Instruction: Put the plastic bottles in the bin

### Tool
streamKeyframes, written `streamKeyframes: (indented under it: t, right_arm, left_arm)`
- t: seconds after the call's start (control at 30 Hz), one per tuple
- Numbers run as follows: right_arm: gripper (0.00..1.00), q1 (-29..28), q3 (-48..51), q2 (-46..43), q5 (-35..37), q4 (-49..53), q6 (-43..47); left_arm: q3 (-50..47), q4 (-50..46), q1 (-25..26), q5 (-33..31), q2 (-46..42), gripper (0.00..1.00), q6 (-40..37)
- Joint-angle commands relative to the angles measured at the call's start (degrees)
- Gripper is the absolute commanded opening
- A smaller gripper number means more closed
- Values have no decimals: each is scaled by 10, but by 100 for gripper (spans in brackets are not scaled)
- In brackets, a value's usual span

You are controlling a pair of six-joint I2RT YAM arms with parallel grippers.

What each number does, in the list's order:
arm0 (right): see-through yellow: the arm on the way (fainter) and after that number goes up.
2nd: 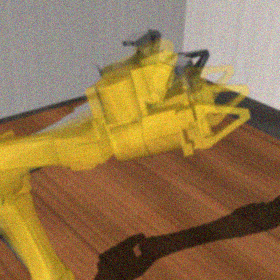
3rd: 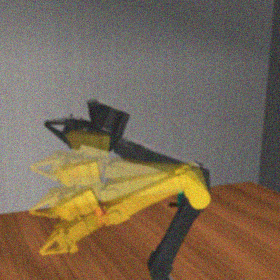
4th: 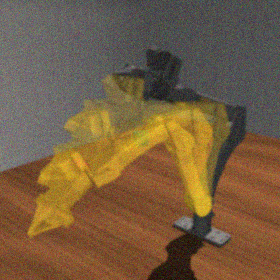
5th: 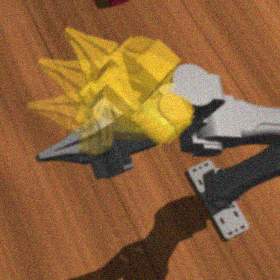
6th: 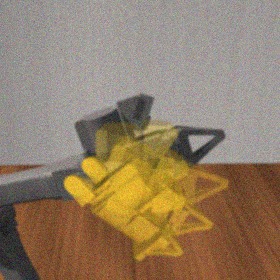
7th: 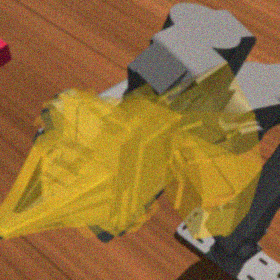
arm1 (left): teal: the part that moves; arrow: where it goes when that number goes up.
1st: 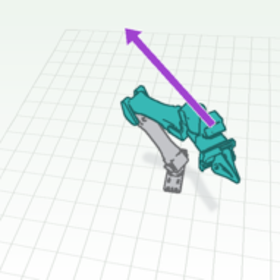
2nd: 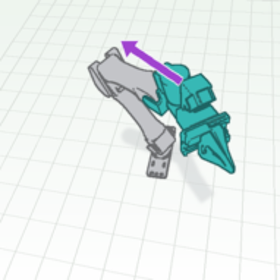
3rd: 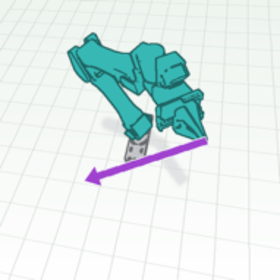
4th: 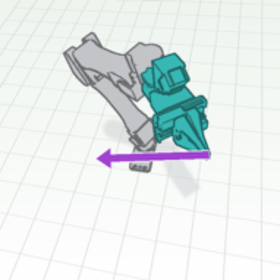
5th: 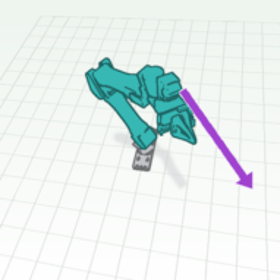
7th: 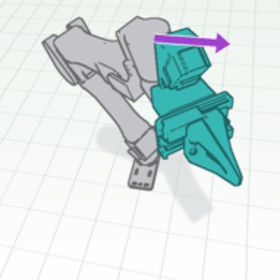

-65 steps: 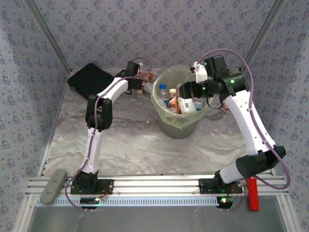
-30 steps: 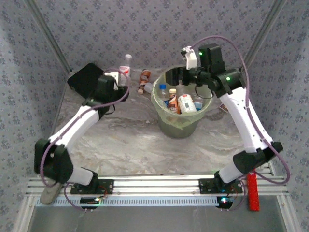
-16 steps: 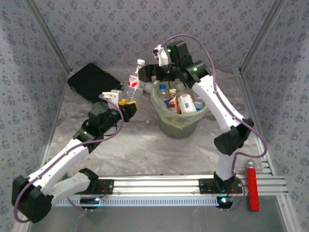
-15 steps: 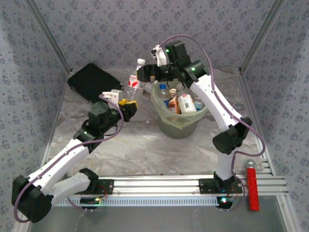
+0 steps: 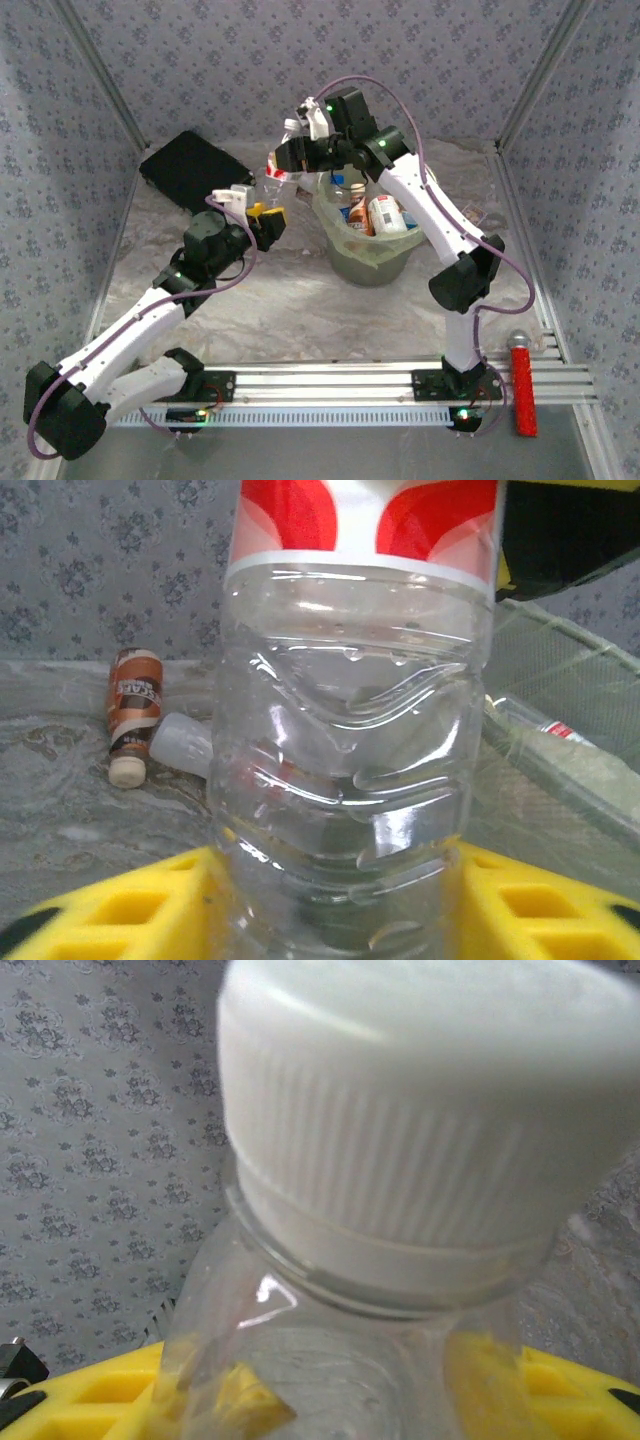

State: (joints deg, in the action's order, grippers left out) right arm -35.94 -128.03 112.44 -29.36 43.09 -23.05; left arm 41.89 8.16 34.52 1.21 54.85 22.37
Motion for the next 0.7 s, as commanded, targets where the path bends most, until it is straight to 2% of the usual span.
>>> streamKeyframes:
  t: [0.0,0.07,0.13,0.27,0.4,0.6,0.67]
  right_arm:
    - [54,-3,-54,4,3,6,31]
    - [53,-2,-88,9,4,28,58]
    - [52,1,-128,11,12,55,88]
    - [50,14,-161,-9,23,86,125]
    - [50,25,-157,-50,66,125,193]
    - [42,38,-102,-122,186,157,332]
    - [42,53,-90,-137,200,162,360]
  left_arm:
    - [12,4,3,1,-8,72,11]
    - [13,-6,3,9,-13,85,16]
    - [13,-28,3,2,-22,90,25]
    - [17,-100,1,-55,-31,91,44]
    - [8,-149,-11,-89,-25,91,77]
    - [-6,-165,-44,-59,12,90,133]
    - [-10,-156,-58,-30,31,90,148]
